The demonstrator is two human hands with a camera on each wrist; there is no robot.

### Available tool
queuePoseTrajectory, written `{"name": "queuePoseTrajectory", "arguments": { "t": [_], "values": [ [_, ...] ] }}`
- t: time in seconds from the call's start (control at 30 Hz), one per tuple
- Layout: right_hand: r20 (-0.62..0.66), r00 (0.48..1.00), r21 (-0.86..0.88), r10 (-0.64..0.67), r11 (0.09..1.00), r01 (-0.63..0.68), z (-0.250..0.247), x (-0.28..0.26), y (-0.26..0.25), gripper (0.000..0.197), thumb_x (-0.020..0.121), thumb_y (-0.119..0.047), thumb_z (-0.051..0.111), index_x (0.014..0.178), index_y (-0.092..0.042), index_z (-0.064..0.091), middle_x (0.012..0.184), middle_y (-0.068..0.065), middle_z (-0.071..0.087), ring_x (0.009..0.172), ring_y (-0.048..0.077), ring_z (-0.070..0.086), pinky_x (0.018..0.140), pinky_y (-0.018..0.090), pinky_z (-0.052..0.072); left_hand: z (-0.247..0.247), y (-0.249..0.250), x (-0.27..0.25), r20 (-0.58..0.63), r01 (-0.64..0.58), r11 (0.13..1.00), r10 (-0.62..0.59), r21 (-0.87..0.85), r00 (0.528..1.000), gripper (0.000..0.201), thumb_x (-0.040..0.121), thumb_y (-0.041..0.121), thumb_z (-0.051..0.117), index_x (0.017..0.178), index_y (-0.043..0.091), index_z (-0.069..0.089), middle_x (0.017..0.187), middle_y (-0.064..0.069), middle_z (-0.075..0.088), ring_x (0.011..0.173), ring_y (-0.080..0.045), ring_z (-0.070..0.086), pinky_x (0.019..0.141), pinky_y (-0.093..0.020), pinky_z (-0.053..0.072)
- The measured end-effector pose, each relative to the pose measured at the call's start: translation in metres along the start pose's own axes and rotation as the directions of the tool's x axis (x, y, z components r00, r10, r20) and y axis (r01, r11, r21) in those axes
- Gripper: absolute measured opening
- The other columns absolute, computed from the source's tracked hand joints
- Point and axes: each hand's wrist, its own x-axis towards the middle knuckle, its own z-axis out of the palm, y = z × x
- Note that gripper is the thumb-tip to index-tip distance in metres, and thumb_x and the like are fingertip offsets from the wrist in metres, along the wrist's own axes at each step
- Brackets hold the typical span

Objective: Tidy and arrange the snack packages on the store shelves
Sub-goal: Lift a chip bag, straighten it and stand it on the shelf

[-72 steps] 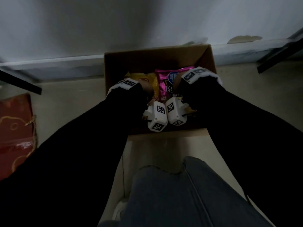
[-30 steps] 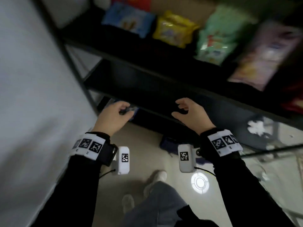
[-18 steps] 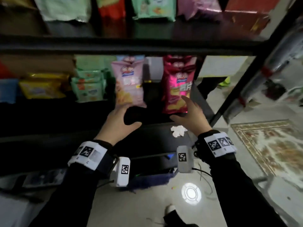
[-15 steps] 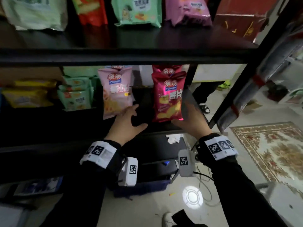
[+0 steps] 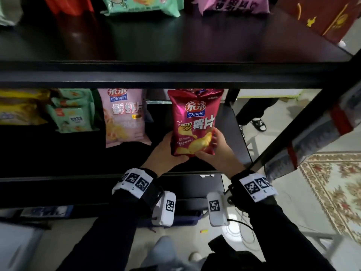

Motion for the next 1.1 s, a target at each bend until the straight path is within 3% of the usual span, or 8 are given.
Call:
{"name": "queuePoseTrajectory", "arguments": {
  "t": [0.13,0.3,0.37,0.5,0.6,0.7,0.87,1.1],
  "values": [
    [-0.018,1.0,0.034,0.015,0.999,-0.015,0.006,0.0,0.003,0.077,0.076,-0.002,0.076,0.139,-0.014,0.034,0.116,-0.004,0.057,0.1,0.001,0.058,0.088,0.016,0.048,0.004,-0.008,0.006,-0.002,0.022,0.999,-0.022,-0.037,1.0,0.086,0.075,0.022,0.08,0.146,0.017,0.031,0.137,-0.003,0.054,0.123,-0.017,0.052,0.098,-0.023,0.037],
    [-0.023,0.999,0.084,-0.024,0.996,0.026,-0.001,-0.001,0.001,0.073,0.075,-0.003,0.078,0.135,-0.013,0.039,0.106,-0.002,0.06,0.085,-0.012,0.061,0.073,0.008,0.048,-0.002,-0.008,0.009,-0.043,0.001,0.98,-0.01,-0.199,0.999,0.077,0.068,0.017,0.086,0.134,0.011,0.046,0.126,-0.004,0.061,0.117,-0.019,0.058,0.103,-0.036,0.045],
    [0.016,0.999,0.151,-0.034,0.988,0.031,-0.006,-0.002,-0.004,0.078,0.07,-0.007,0.081,0.135,-0.019,0.038,0.107,0.001,0.061,0.089,-0.006,0.063,0.074,0.01,0.049,-0.007,-0.006,0.007,-0.033,-0.015,0.963,0.006,-0.269,0.999,0.073,0.067,0.012,0.086,0.13,0.01,0.049,0.122,-0.003,0.064,0.112,-0.016,0.061,0.1,-0.034,0.047],
    [0.097,0.995,0.304,0.008,0.952,-0.038,-0.011,0.0,-0.017,0.088,0.06,-0.021,0.082,0.136,-0.02,0.037,0.118,0.004,0.063,0.108,0.017,0.064,0.088,0.034,0.054,-0.014,0.001,0.001,0.066,-0.014,0.953,0.036,-0.304,0.997,0.064,0.07,0.007,0.083,0.122,0.018,0.047,0.115,0.004,0.064,0.1,-0.004,0.062,0.085,-0.015,0.051],
    [0.093,0.996,0.314,-0.011,0.949,-0.019,-0.01,0.001,-0.02,0.08,0.063,-0.018,0.082,0.132,-0.019,0.042,0.116,-0.002,0.065,0.105,0.012,0.065,0.084,0.03,0.056,-0.024,0.009,-0.002,0.173,0.01,0.957,0.042,-0.29,0.984,0.077,0.069,0.016,0.084,0.127,0.028,0.035,0.11,0.016,0.058,0.093,0.011,0.057,0.071,-0.003,0.046],
    [0.118,0.992,0.347,-0.052,0.938,0.007,-0.001,-0.002,-0.02,0.083,0.061,-0.012,0.085,0.131,-0.02,0.04,0.111,-0.007,0.067,0.105,0.012,0.064,0.078,0.023,0.055,-0.032,0.02,-0.002,0.202,0.011,0.915,0.077,-0.404,0.976,0.094,0.061,0.023,0.087,0.136,0.03,0.031,0.118,0.017,0.06,0.104,0.008,0.059,0.082,-0.009,0.048],
    [0.262,0.962,0.364,-0.074,0.931,-0.028,0.002,0.0,-0.026,0.083,0.063,-0.012,0.086,0.126,-0.039,0.039,0.112,-0.019,0.067,0.108,0.006,0.063,0.081,0.023,0.054,-0.036,0.024,-0.003,0.005,-0.037,0.854,0.047,-0.52,0.999,0.07,0.063,0.006,0.083,0.122,0.023,0.05,0.105,0.006,0.07,0.096,-0.005,0.069,0.076,-0.018,0.056],
    [0.165,0.982,0.512,-0.086,0.859,-0.011,0.006,0.0,-0.042,0.065,0.069,-0.021,0.079,0.126,-0.019,0.047,0.109,0.001,0.071,0.1,0.02,0.068,0.075,0.029,0.056,-0.034,0.022,-0.011,0.1,-0.064,0.82,0.146,-0.569,0.984,0.067,0.066,0.0,0.081,0.115,0.032,0.049,0.094,0.012,0.073,0.088,0.0,0.069,0.07,-0.013,0.053]
  ]
}}
